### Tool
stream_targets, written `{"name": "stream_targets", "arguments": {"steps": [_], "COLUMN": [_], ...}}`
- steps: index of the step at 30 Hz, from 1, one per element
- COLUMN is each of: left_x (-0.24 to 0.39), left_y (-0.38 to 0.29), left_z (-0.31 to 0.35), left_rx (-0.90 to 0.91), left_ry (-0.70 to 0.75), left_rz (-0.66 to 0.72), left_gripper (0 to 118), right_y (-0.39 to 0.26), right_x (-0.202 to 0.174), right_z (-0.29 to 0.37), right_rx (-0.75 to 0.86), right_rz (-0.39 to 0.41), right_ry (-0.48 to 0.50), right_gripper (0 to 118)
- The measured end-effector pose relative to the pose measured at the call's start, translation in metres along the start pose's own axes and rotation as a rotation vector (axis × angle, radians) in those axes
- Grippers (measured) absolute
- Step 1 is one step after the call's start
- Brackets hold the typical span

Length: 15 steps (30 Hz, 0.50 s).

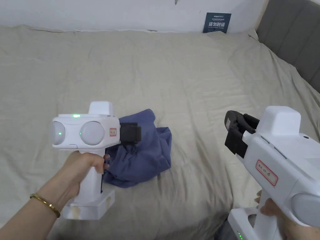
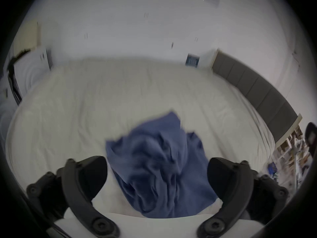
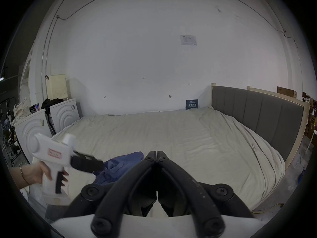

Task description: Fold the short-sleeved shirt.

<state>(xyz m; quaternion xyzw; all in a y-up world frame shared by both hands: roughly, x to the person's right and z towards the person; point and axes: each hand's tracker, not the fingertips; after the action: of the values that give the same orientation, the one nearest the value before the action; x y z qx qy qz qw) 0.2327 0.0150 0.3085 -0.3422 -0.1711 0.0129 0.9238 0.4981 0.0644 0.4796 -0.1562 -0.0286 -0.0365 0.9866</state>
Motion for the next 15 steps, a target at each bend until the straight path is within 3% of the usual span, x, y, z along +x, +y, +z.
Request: {"name": "stream_targets", "arguments": {"steps": [6, 8, 11, 12, 13, 15], "left_x": [-0.013, -0.014, -0.024, -0.026, -0.03, -0.033], "left_y": [0.017, 0.008, -0.008, -0.012, -0.019, -0.026], "left_z": [0.084, 0.104, 0.114, 0.118, 0.116, 0.118], "left_rx": [0.441, 0.544, 0.573, 0.56, 0.552, 0.524], "left_ry": [0.195, 0.283, 0.348, 0.335, 0.335, 0.324], "left_rz": [-0.043, -0.104, -0.139, -0.131, -0.125, -0.1], "left_gripper": [114, 99, 60, 39, 27, 17], "right_y": [0.01, 0.014, 0.02, 0.022, 0.023, 0.024], "right_x": [-0.014, -0.019, -0.028, -0.031, -0.034, -0.039], "right_z": [-0.004, -0.005, -0.007, -0.007, -0.007, -0.008], "right_rx": [0.035, 0.05, 0.071, 0.077, 0.083, 0.09], "right_rz": [0.009, 0.007, 0.029, 0.036, 0.041, 0.045], "right_ry": [0.02, 0.03, 0.043, 0.048, 0.054, 0.062], "right_gripper": [1, 1, 1, 1, 1, 1]}}
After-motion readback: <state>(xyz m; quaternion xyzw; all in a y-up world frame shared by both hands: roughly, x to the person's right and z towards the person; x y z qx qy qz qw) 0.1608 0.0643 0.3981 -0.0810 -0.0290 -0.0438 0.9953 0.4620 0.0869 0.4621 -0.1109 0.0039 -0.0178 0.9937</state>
